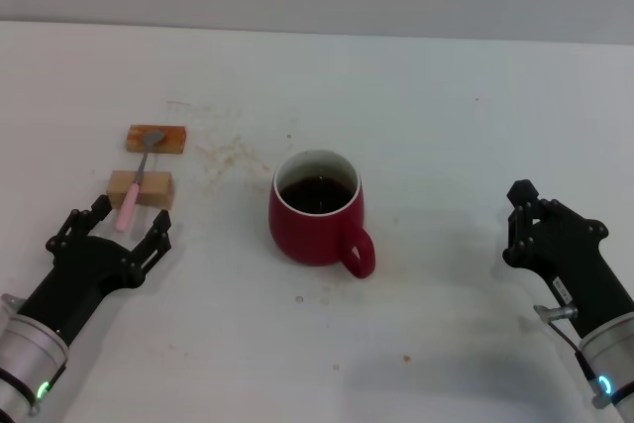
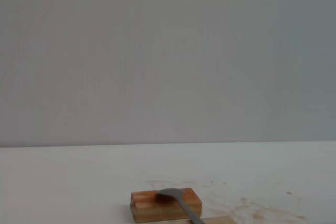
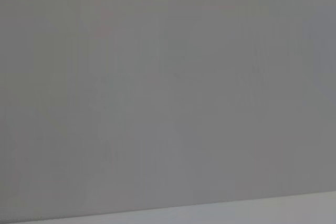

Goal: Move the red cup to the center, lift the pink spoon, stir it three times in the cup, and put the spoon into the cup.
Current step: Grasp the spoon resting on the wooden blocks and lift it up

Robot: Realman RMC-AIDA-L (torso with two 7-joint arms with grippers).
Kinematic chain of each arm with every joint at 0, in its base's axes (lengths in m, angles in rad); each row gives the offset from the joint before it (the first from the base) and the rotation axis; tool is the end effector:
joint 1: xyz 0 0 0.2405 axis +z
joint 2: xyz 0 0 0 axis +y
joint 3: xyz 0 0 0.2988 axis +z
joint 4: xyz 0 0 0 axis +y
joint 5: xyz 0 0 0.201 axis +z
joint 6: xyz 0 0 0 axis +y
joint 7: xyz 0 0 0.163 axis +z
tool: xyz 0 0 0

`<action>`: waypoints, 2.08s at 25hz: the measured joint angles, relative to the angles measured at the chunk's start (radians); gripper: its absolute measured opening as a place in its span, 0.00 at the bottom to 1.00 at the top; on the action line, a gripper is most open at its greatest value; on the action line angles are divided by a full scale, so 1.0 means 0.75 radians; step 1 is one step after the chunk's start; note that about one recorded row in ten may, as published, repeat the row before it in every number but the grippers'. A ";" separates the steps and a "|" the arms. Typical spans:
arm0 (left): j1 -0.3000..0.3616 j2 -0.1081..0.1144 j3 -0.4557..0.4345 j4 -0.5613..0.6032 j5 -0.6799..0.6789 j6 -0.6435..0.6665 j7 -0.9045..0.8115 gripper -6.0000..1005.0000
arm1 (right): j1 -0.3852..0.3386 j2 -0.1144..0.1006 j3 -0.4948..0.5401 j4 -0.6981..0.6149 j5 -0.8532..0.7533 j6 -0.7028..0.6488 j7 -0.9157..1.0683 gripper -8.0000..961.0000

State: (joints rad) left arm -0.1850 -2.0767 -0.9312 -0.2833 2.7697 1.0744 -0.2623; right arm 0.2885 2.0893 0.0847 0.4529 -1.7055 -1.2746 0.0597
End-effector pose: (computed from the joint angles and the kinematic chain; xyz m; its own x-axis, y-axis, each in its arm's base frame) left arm -0.3800 0.2710 -0.0869 0.7062 0.1843 0.6836 0.6988 -0.3367 -0.6311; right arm 0.3262 0.2686 -0.1129 0.5630 -0.1029 -0.8200 -0.8067 -0.2843 -0.5181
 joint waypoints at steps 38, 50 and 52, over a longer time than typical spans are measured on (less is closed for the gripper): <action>-0.003 0.000 -0.009 -0.001 -0.005 -0.003 0.002 0.46 | -0.002 -0.002 -0.007 0.004 -0.003 -0.013 0.000 0.01; 0.011 -0.003 -0.023 -0.045 -0.017 -0.005 0.063 0.33 | -0.008 -0.002 -0.007 0.004 -0.002 -0.017 0.000 0.01; 0.011 -0.003 -0.018 -0.048 -0.019 -0.005 0.069 0.27 | -0.010 -0.002 -0.007 0.004 -0.002 -0.018 0.001 0.01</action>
State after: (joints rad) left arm -0.1764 -2.0786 -0.9444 -0.3195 2.7556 1.0708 -0.2102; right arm 0.2811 2.0878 0.0797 0.4555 -1.7072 -1.2881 0.0603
